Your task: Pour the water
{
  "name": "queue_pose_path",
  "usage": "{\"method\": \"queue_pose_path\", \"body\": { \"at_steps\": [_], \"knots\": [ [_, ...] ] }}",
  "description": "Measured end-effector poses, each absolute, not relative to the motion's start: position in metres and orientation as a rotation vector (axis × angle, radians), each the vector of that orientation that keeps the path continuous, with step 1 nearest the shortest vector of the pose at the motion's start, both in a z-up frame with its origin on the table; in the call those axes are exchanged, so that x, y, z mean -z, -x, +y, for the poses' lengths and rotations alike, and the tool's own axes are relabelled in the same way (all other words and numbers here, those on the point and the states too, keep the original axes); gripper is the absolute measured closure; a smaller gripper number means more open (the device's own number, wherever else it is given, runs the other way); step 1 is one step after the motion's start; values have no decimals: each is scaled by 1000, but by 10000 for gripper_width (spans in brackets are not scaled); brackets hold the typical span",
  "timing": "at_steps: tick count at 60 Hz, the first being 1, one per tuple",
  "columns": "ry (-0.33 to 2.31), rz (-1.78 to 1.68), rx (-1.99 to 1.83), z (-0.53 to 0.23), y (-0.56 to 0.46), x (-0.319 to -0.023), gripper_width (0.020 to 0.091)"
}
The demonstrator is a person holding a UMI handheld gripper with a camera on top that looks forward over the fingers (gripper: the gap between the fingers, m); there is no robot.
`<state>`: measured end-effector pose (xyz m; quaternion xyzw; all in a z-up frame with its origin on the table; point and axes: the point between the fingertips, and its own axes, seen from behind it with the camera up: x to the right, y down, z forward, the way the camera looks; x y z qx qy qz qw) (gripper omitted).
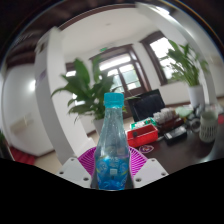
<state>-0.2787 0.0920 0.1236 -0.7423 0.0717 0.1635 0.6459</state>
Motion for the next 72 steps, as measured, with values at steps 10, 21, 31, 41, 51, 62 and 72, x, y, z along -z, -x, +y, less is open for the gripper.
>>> {"method": "queue_pose_path", "body": {
  "at_steps": [10,21,31,41,51,62,72],
  "knots": [
    [1505,598,-737,96,207,-163,685],
    [1236,988,-1067,99,126,-194,688],
    [1023,1220,-1262,114,73,-202,686],
    [813,1434,-1424,112,42,-191,688],
    [739,1534,-1497,111,32,-165,686],
    [826,1515,-1485,110,47,-158,683],
    [1119,1231,-1238,102,68,-189,686]
  ]
}}
